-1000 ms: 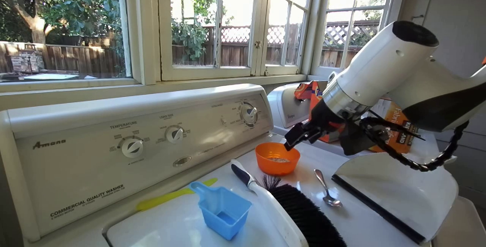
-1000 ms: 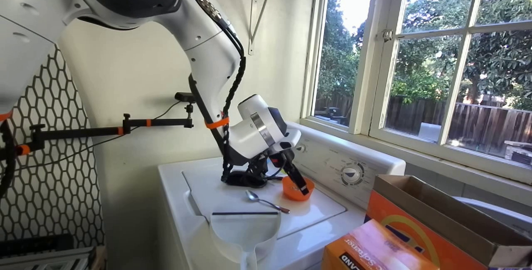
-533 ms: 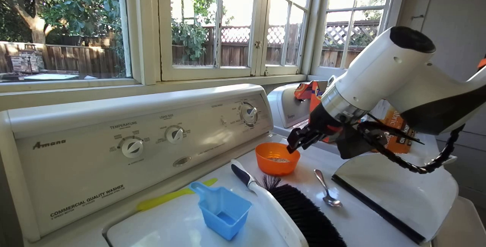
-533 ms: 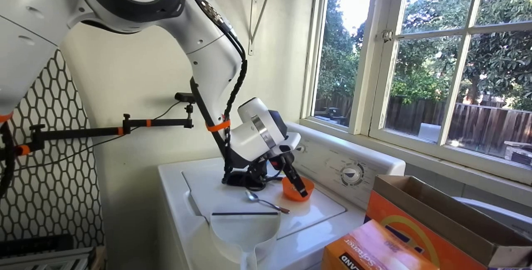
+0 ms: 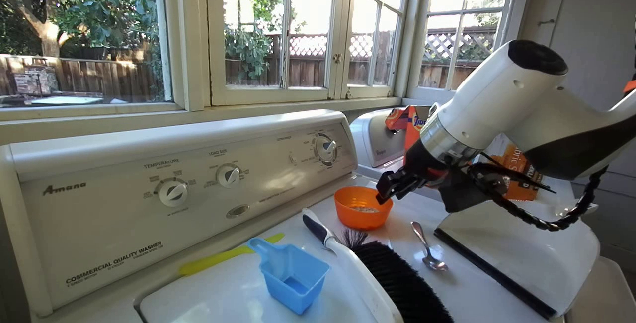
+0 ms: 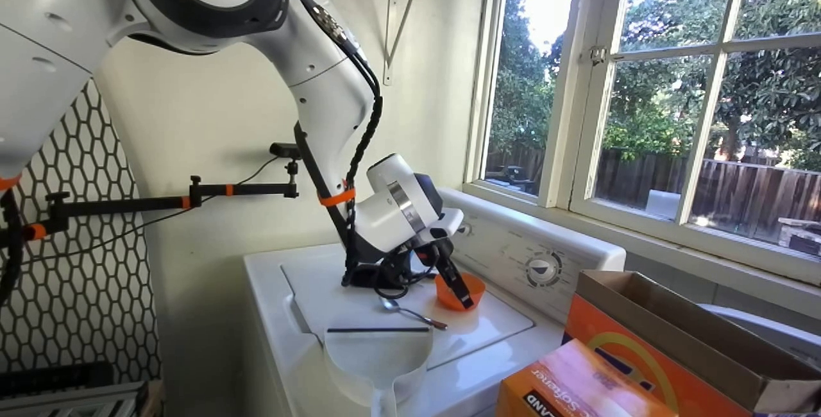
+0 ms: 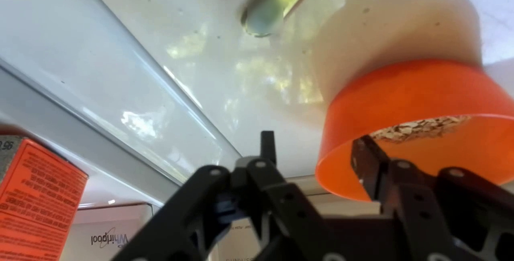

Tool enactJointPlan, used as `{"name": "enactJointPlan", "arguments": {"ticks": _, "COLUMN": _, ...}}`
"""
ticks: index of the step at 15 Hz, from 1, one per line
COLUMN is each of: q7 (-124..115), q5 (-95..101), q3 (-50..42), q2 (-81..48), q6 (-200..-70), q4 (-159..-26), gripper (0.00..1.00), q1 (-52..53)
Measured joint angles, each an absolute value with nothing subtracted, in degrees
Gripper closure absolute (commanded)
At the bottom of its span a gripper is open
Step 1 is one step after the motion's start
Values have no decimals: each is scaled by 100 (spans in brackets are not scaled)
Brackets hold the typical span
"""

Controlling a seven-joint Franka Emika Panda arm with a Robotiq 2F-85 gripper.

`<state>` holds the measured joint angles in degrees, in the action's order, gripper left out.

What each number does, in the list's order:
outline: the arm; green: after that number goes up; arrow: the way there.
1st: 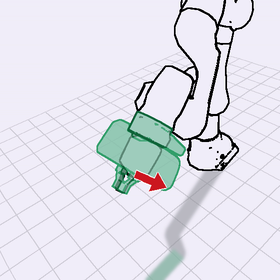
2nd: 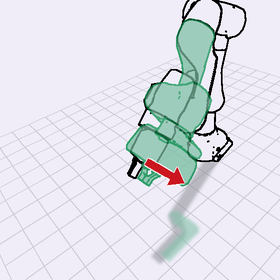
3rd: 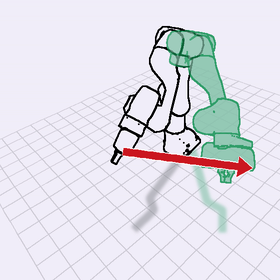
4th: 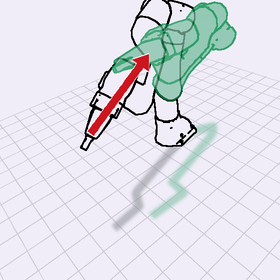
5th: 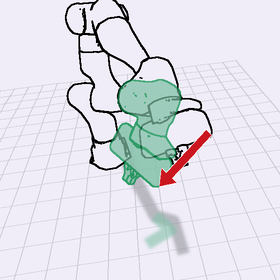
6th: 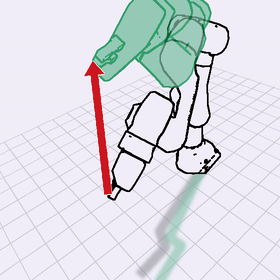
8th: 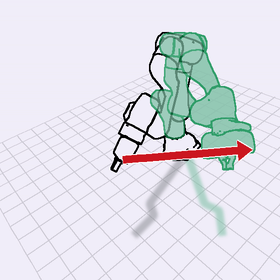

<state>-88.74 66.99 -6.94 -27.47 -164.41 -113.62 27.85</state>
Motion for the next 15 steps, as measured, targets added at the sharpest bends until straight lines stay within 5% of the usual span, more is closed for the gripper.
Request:
{"name": "enactJointPlan", "arguments": {"ticks": 3, "q7": -8886, "q5": 6699, "q3": -694, "q2": -2756, "q6": -16441, "q4": -11362, "gripper": 99, "q1": 2785}}
{"name": "enactJointPlan", "arguments": {"ticks": 15, "q7": -8978, "q5": 6921, "q3": -835, "q2": -2689, "q6": -16442, "q4": -11260, "gripper": 99, "q1": 2785}}
